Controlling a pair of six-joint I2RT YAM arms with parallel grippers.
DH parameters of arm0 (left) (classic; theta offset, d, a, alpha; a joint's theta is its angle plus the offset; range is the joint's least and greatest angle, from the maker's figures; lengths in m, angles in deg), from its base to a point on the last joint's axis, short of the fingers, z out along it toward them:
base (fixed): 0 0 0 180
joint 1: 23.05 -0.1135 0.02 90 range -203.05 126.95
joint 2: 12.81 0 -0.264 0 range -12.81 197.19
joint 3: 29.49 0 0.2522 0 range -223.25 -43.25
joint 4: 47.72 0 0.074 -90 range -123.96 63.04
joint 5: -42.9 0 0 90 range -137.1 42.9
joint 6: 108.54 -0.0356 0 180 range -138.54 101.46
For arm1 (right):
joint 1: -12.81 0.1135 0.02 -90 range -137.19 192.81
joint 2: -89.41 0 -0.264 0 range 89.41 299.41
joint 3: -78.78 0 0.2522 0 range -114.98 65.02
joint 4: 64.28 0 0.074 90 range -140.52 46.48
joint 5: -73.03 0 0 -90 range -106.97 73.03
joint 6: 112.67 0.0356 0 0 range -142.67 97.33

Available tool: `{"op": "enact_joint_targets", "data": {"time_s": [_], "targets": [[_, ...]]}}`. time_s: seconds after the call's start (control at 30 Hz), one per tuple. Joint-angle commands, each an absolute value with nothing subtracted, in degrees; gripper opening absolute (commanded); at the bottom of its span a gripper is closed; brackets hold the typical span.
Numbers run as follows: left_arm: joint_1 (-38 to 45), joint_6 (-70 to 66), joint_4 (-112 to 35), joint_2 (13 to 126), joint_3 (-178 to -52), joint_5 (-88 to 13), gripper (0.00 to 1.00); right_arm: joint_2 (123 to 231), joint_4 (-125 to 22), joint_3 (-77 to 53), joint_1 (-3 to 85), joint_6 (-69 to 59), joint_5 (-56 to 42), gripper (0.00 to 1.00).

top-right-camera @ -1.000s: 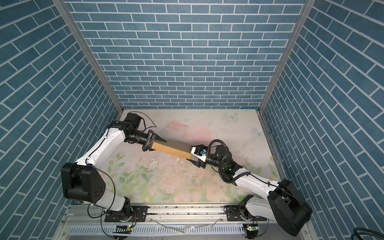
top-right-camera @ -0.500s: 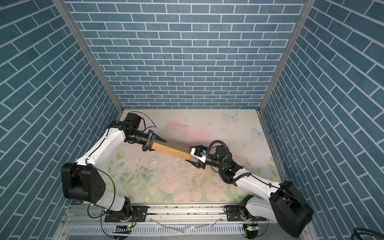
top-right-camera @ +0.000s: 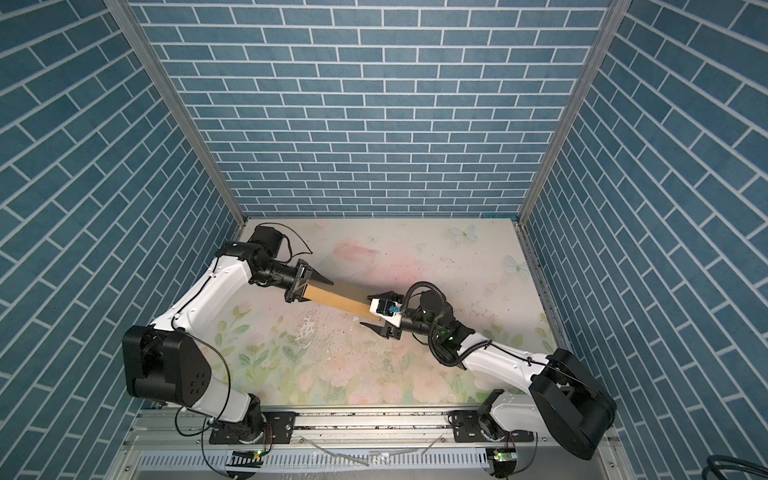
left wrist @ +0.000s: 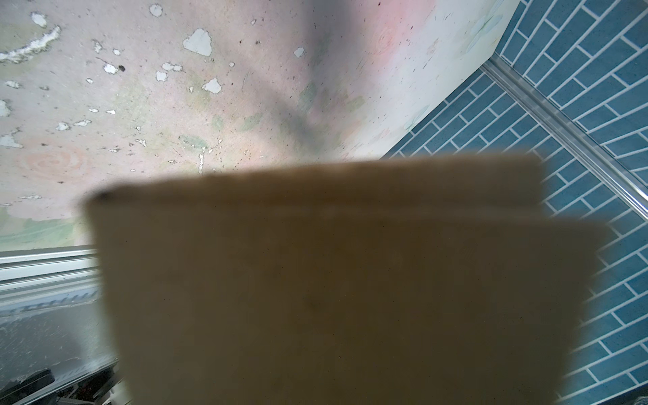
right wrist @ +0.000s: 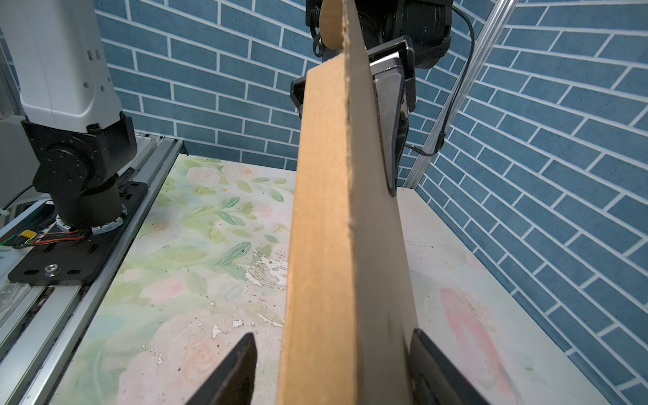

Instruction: Fold the paper box

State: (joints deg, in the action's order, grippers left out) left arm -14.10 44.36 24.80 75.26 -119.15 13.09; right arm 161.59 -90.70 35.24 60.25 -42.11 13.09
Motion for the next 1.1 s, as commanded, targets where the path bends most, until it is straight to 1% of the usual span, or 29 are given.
{"op": "enact_joint_targets", "data": {"time_s": [0.0, 0.1, 0.33, 0.73, 0.93, 1.07], "targets": [[-13.5, 45.8, 23.6, 74.7, -118.7, 13.6, 0.0, 162.7, -93.6, 32.7, 61.7, -43.5, 12.2, 0.68], [-13.5, 45.8, 23.6, 74.6, -118.5, 13.7, 0.0, 163.4, -94.4, 32.6, 62.4, -43.6, 11.2, 0.66], [-13.4, 45.7, 23.6, 74.5, -118.6, 13.7, 0.0, 164.4, -95.2, 32.5, 63.3, -44.5, 9.2, 0.51], [-12.6, 46.2, 23.0, 74.6, -118.0, 13.5, 0.0, 166.0, -96.5, 31.6, 63.7, -46.6, 7.9, 0.5], [-12.4, 46.2, 22.8, 75.0, -117.8, 13.5, 0.0, 166.1, -97.5, 31.2, 63.9, -46.9, 7.7, 0.41], [-12.4, 46.2, 22.8, 75.0, -117.8, 13.5, 0.0, 166.0, -97.5, 31.2, 63.8, -47.4, 7.5, 0.37]]}}
